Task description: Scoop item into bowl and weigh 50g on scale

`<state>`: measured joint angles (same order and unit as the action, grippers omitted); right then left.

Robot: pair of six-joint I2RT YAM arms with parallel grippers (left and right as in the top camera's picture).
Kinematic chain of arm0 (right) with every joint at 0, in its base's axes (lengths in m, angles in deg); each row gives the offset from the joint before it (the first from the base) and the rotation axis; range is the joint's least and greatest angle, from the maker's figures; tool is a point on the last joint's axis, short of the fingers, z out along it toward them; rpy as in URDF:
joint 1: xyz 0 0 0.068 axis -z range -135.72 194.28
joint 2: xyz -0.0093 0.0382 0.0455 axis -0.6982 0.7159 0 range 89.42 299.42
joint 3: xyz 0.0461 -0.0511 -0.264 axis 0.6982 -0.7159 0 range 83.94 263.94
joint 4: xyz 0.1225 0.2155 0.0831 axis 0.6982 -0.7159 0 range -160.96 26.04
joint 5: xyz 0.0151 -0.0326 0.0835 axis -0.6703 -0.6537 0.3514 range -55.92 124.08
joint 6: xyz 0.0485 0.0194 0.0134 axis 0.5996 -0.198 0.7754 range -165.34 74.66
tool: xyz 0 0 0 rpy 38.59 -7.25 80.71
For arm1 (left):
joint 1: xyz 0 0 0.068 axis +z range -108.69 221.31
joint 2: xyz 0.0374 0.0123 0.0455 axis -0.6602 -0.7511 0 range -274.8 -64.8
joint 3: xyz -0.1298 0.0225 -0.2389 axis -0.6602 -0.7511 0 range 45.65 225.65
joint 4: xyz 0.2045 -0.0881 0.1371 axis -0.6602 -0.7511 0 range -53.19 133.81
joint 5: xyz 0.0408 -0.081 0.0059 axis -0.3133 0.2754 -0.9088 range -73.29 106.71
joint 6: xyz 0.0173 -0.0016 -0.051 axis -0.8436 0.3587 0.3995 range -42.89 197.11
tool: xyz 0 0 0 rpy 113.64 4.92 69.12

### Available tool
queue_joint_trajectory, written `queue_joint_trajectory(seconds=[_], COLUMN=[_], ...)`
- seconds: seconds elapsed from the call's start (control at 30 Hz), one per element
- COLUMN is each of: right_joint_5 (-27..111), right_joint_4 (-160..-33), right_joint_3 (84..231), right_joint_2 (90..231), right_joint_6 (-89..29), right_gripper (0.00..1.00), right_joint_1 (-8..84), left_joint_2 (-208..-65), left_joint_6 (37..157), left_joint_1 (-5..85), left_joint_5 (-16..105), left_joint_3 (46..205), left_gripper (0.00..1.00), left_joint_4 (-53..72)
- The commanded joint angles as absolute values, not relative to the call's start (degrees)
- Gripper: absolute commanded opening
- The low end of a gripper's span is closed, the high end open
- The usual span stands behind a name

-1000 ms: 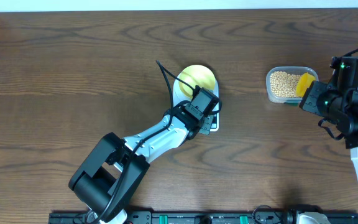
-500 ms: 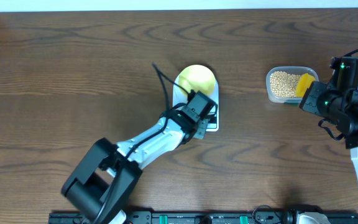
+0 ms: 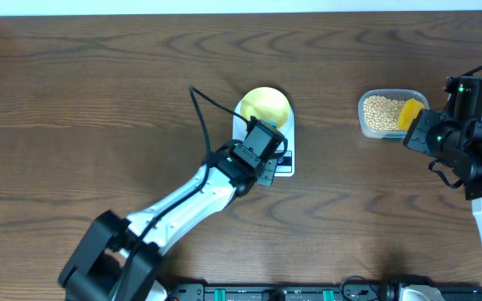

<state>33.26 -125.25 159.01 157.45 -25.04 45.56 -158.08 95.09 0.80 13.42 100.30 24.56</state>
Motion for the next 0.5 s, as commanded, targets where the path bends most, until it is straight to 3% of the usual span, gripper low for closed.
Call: queue_joint_trajectory(seconds=[0.0,0.47], right_joint_5=[33.6,33.6], right_joint_4=[-125.3,-125.1], right_joint_3=[160.0,160.0], right_joint_2=[157.7,157.7], right_joint_6=[-25.7,-25.7], right_gripper=[0.01,0.01], right_joint_1=[45.7,45.7], left_joint_2=[-161.5,-164.2], left_joint_6=[95.0,95.1], left_joint_1=[1.0,1.0], left_joint_5=[14.4,18.1], left_joint_3=[100.3,100.3], left_gripper=[0.07,0.07], left_joint_4=[24.6,29.2])
